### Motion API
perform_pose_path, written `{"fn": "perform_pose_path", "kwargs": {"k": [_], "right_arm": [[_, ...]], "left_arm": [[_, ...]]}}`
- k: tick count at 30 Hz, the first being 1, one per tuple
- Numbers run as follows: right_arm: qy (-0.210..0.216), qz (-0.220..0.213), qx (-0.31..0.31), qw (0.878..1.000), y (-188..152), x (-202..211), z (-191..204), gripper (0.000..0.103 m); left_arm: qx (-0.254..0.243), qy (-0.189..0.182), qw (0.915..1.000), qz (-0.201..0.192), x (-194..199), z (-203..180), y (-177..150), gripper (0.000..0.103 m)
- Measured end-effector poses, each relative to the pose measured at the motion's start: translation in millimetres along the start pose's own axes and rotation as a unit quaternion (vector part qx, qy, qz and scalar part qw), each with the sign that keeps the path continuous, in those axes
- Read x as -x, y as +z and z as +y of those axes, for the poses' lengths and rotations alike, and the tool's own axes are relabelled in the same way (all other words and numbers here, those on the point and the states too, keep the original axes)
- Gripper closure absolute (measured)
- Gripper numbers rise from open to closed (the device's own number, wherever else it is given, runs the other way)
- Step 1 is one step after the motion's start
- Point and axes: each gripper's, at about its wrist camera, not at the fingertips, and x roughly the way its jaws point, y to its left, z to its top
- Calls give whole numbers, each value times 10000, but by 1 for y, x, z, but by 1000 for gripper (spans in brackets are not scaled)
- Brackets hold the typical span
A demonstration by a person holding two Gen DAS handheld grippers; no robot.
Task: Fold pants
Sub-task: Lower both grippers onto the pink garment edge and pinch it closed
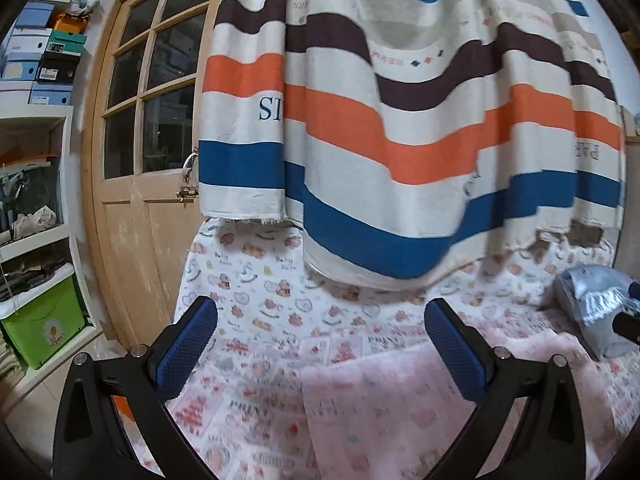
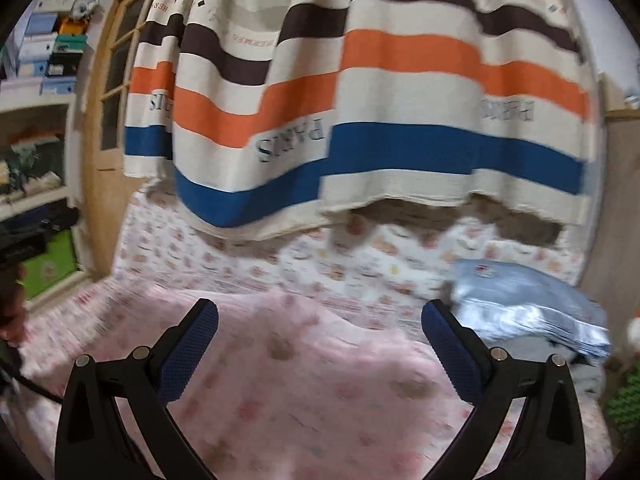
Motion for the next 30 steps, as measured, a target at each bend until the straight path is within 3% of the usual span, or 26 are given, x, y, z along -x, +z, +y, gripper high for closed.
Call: {"fn": "perform_pose_path", "kwargs": {"k": [3, 5, 7, 10, 13, 18, 26, 27, 28, 30], "right_arm": [[641, 303, -49, 9975, 16, -32, 5, 23], [829, 498, -41, 9953, 22, -60, 10, 29], [995, 743, -31, 9923, 25, -89, 17, 46], [1253, 1182, -119, 9850, 25, -138, 24, 51], [1108, 1646, 64, 9801, 16, -188, 33, 62], [830, 2247, 444, 9699, -8, -241, 41, 64], [446, 2483, 616, 9657, -29, -277, 34, 64], [428, 2468, 613, 9662, -29, -277, 33, 71], [401, 2469, 611, 9663, -29, -278, 31, 87], [361, 2465, 558, 9669, -28, -279, 26, 94]], "left_arm": [[41, 26, 10000, 69, -24, 5, 8, 0], [144, 26, 9997, 195, -40, 10, 12, 0], [304, -32, 9991, 296, -54, 17, 14, 0], [366, 39, 9990, 251, -70, 24, 14, 0], [310, 332, 9985, 290, -85, 29, 7, 0], [284, 383, 9980, 417, -105, 34, -10, 0], [285, 232, 9951, 915, -125, 31, -24, 0], [277, 245, 9951, 913, -125, 30, -25, 0], [256, 266, 9952, 903, -125, 29, -26, 0], [166, 346, 9955, 871, -125, 25, -27, 0]]}}
